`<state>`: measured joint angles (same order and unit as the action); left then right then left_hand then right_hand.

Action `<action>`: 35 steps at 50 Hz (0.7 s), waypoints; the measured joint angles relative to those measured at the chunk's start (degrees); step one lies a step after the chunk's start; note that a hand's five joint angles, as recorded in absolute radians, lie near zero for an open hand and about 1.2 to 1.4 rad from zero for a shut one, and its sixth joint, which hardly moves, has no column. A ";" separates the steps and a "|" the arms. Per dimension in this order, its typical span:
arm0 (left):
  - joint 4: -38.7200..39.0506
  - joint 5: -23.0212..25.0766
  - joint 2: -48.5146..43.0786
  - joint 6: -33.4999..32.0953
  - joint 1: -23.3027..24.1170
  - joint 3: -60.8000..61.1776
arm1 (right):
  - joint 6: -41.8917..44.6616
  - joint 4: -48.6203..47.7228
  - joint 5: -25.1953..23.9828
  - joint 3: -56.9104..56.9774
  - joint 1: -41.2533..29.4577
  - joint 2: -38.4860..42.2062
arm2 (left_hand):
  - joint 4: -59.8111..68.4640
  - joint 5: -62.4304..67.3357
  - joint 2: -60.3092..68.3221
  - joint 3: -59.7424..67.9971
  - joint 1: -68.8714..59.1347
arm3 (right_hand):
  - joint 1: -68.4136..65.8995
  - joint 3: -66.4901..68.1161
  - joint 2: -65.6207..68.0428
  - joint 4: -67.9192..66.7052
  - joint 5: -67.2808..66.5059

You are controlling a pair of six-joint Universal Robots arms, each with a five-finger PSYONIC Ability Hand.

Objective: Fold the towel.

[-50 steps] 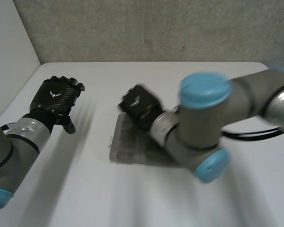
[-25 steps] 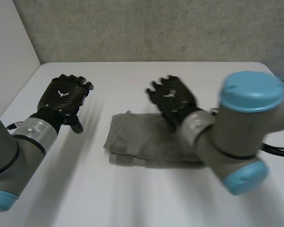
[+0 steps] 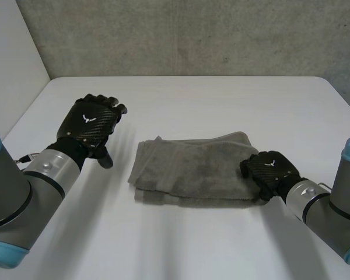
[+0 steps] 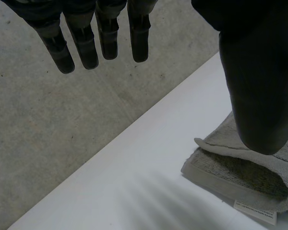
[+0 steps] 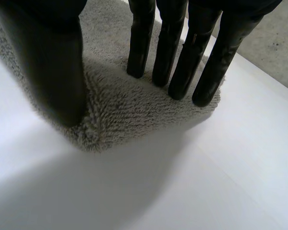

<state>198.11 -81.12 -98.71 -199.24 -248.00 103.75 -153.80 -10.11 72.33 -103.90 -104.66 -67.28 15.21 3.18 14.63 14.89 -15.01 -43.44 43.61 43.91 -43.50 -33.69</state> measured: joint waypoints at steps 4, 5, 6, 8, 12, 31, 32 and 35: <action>0.00 0.00 0.01 -0.02 0.17 0.05 | 0.20 -0.60 0.07 0.04 0.07 0.76 | 0.00 0.02 0.00 0.00 0.00 | -19.02 17.95 18.47 -18.17 -18.03; 0.00 0.00 0.01 -0.03 0.18 0.09 | 0.23 -0.70 0.07 0.10 0.06 0.85 | 0.00 0.00 0.00 0.00 0.00 | -23.53 23.13 23.03 -23.37 -23.24; 0.00 0.00 0.01 -0.03 0.18 0.13 | 0.26 -0.75 0.08 0.17 0.05 0.87 | 0.00 0.00 0.00 0.00 0.00 | -26.87 27.29 25.68 -27.60 -27.55; 0.00 0.00 0.02 -0.04 0.18 0.22 | 0.28 -0.80 0.06 0.36 0.03 0.83 | 0.00 0.00 0.00 0.00 0.00 | -29.52 31.03 27.13 -31.45 -31.09; 0.00 0.00 0.05 -0.08 0.09 0.39 | 0.50 -0.52 -0.05 1.54 -0.11 0.38 | 0.00 0.00 0.00 0.00 0.00 | -29.95 32.04 27.13 -32.68 -31.73; -0.08 -1.31 3.60 2.32 -0.67 -2.79 | 9.45 14.07 -0.51 32.06 -22.19 8.41 | 0.00 -0.06 -0.08 0.00 0.00 | -30.52 32.06 28.04 -32.69 -32.17; -0.08 -1.68 3.87 2.97 -0.68 -3.04 | 9.46 14.80 -0.48 34.72 -24.41 10.39 | 0.00 -0.06 -0.08 0.00 0.00 | -30.57 32.06 28.04 -32.69 -32.17; -0.09 -2.58 4.31 4.50 -0.70 -3.50 | 9.33 15.62 0.02 40.87 -29.34 15.55 | 0.00 -0.07 -0.09 0.00 0.00 | -30.58 32.06 28.04 -32.69 -32.17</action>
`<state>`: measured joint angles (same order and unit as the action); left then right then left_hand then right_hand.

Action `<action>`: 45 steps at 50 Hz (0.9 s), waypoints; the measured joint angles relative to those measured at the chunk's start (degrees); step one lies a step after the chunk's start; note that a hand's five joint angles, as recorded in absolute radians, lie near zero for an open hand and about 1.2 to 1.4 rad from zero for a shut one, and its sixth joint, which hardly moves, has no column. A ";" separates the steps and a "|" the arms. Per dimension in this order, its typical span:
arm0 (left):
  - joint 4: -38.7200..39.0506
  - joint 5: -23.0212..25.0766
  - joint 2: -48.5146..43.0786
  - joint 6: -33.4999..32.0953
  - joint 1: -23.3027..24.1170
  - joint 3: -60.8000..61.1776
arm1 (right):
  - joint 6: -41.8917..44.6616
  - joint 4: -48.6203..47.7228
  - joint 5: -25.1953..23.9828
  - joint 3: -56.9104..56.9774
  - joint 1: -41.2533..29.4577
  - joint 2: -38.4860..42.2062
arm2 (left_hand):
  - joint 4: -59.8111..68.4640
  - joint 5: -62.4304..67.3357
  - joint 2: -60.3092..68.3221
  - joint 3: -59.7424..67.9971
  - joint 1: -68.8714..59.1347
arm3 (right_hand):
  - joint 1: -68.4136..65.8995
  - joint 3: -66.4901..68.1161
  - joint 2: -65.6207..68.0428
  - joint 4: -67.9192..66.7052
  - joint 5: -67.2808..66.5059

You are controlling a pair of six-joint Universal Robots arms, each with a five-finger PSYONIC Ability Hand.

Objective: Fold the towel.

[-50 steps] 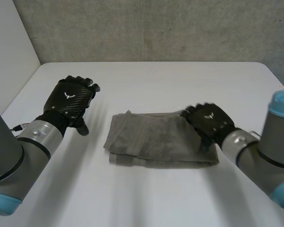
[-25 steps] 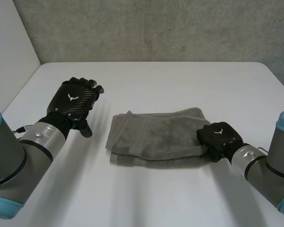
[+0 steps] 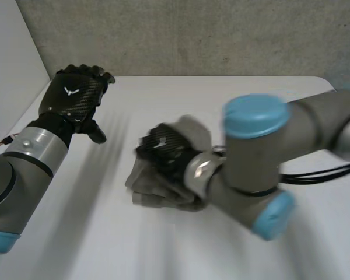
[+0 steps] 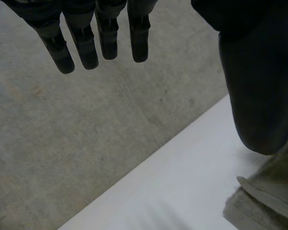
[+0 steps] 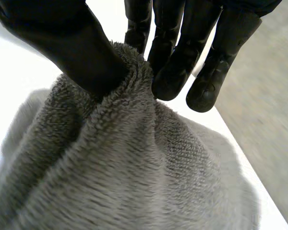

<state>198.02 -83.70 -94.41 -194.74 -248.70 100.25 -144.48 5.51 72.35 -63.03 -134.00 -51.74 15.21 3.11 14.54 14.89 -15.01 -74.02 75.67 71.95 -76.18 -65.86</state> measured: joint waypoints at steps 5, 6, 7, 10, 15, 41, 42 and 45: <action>0.00 -0.84 0.19 1.41 -0.08 -0.14 | -0.19 0.10 1.69 6.80 -5.18 7.11 | -0.01 0.00 -0.05 0.00 0.00 | 0.00 0.00 0.00 0.00 0.00; 0.00 -0.92 0.18 1.55 -0.11 -0.08 | -0.20 0.06 2.21 7.94 -5.97 8.69 | 0.00 0.00 -0.05 0.00 0.00 | 0.00 0.00 0.00 0.00 0.00; -0.01 -0.98 0.17 1.66 -0.15 0.02 | -0.20 -0.03 2.79 8.96 -6.61 10.16 | 0.00 0.00 -0.05 0.00 0.00 | 0.00 0.00 0.00 0.00 0.00; 0.00 -1.02 0.11 1.77 -0.36 0.32 | -0.22 -0.23 4.09 10.79 -7.59 13.22 | 0.00 0.00 -0.05 0.00 0.00 | -0.01 0.00 0.00 0.00 0.00; 0.00 -0.84 0.01 1.73 -1.23 0.66 | -0.54 -1.02 6.20 11.10 -7.80 14.37 | 0.00 0.00 -0.05 0.00 0.00 | 17.05 -17.03 -16.58 17.13 17.62; -2.16 0.03 -10.28 14.18 3.92 -8.16 | -25.87 -3.81 9.63 -15.70 8.06 -12.91 | 0.00 0.00 -0.05 0.00 0.00 | 61.17 -61.90 -58.52 61.75 62.67; -2.23 0.03 -10.81 14.48 4.35 -8.24 | -27.01 -3.82 9.51 -15.84 8.59 -12.86 | 0.00 0.00 -0.05 0.00 0.00 | 61.19 -61.90 -58.52 61.75 62.67; -2.52 -0.04 -14.29 15.74 7.01 -8.59 | -32.97 -3.92 8.58 -16.18 10.86 -12.22 | 0.00 0.00 -0.05 0.00 0.00 | 61.20 -61.90 -58.52 61.75 62.67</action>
<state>195.50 -83.74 -108.69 -178.99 -241.69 91.67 -177.45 1.58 80.93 -79.21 -123.14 -63.95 15.21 3.11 14.49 14.89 -15.01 -12.83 13.77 13.44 -14.43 -3.20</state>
